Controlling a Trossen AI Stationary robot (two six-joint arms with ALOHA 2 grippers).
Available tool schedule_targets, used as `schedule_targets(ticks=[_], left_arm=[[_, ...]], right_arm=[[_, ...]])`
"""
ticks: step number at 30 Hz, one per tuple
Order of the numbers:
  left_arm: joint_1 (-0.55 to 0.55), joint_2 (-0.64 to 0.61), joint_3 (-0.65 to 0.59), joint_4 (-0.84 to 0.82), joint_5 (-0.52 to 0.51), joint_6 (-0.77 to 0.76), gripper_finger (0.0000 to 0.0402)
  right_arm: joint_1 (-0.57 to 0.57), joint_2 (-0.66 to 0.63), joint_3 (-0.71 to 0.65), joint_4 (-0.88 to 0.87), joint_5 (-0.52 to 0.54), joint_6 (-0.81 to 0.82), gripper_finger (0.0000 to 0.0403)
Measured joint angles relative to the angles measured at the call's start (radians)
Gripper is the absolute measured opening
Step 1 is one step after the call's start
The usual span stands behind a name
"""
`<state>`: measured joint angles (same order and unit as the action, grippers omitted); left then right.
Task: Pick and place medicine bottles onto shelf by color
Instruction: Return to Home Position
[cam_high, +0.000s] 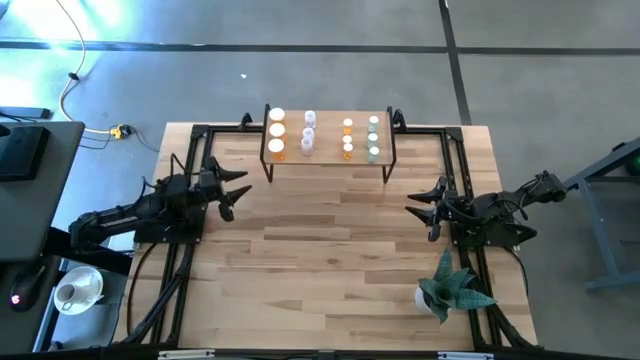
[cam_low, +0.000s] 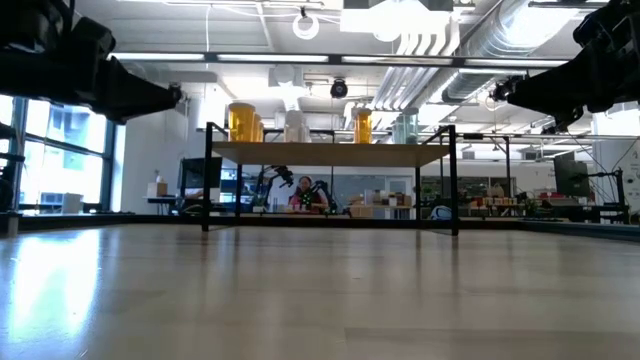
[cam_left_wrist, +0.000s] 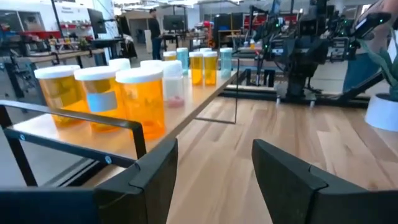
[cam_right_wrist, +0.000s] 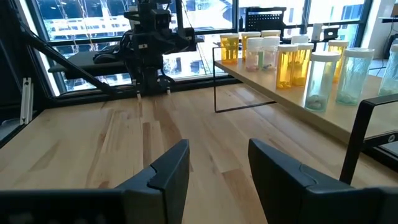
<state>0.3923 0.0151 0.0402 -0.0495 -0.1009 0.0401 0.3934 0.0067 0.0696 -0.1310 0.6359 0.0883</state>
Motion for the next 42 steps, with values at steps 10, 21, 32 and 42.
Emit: schedule_targets(ticks=[10,21,32,42], left_arm=[[0.0,0.0,0.0,-0.001,0.013,-0.168,0.0195],[0.0,0.0,0.0,-0.002,0.011,-0.168,0.0195],[0.0,0.0,0.0,-0.002,0.011,-0.168,0.0195],[0.0,0.0,0.0,-0.002,0.011,-0.168,0.0195]], right_arm=[[0.0,0.0,0.0,0.0,0.0,0.0,0.0156],[0.0,0.0,0.0,0.0,0.0,0.0,0.0156],[0.0,0.0,0.0,0.0,0.0,0.0,0.0156],[0.0,0.0,0.0,0.0,0.0,0.0,0.0156]])
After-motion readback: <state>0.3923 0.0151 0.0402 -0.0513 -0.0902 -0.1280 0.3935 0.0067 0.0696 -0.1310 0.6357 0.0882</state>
